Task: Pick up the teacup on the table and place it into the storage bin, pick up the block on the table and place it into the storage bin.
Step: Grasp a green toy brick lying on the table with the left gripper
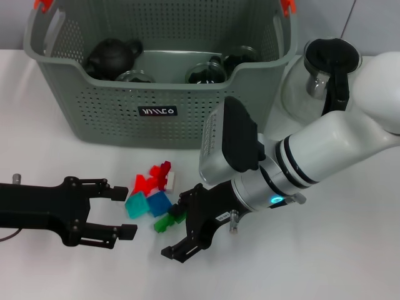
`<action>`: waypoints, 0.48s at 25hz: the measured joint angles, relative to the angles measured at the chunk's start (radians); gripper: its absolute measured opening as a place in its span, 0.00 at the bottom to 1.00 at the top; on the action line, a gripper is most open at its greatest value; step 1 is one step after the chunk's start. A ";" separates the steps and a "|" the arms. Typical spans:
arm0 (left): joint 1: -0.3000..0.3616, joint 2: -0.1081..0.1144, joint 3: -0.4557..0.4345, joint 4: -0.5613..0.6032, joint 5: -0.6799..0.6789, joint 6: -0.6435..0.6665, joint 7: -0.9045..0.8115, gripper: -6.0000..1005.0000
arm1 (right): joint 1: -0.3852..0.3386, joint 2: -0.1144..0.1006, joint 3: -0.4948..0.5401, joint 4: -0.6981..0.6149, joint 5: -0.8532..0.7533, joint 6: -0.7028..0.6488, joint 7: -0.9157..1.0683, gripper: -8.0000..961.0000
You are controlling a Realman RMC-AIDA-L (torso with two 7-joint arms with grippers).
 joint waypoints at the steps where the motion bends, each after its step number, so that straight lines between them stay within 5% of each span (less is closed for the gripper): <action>1: 0.001 0.000 0.000 0.000 0.000 0.000 0.000 0.82 | 0.000 -0.002 0.002 -0.002 0.001 -0.006 0.000 0.92; 12: 0.001 0.000 0.000 0.003 0.000 0.006 -0.001 0.82 | -0.008 -0.012 0.072 -0.009 -0.005 -0.065 -0.022 0.92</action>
